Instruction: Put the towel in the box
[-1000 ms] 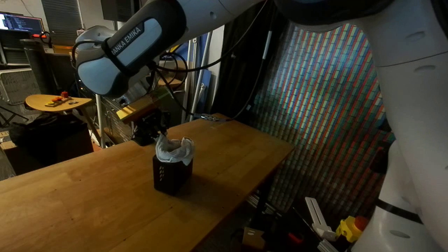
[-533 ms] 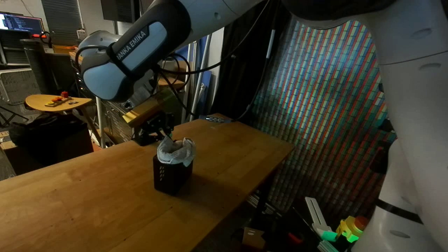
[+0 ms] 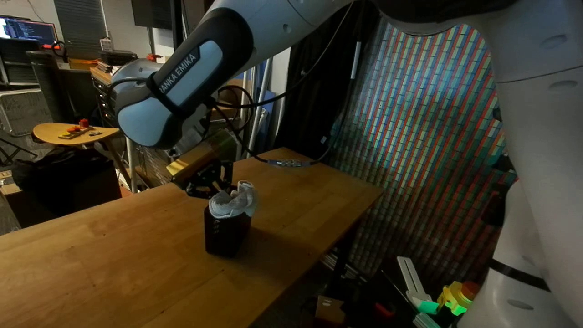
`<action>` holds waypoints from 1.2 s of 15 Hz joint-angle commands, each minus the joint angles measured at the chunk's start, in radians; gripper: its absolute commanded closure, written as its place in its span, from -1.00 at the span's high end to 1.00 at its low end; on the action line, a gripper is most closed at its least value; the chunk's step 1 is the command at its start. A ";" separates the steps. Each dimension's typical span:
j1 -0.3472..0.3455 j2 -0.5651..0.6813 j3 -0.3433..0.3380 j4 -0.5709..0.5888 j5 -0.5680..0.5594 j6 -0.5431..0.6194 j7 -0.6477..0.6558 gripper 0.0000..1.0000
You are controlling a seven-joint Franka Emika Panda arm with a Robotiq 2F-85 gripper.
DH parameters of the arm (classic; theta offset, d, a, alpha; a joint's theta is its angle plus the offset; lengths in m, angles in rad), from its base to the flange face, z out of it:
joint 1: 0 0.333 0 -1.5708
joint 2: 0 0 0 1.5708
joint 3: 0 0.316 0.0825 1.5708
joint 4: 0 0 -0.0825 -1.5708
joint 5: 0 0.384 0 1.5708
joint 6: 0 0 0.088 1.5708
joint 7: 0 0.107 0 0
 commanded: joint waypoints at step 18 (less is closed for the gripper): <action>-0.056 -0.237 0.048 -0.248 0.106 0.180 -0.095 1.00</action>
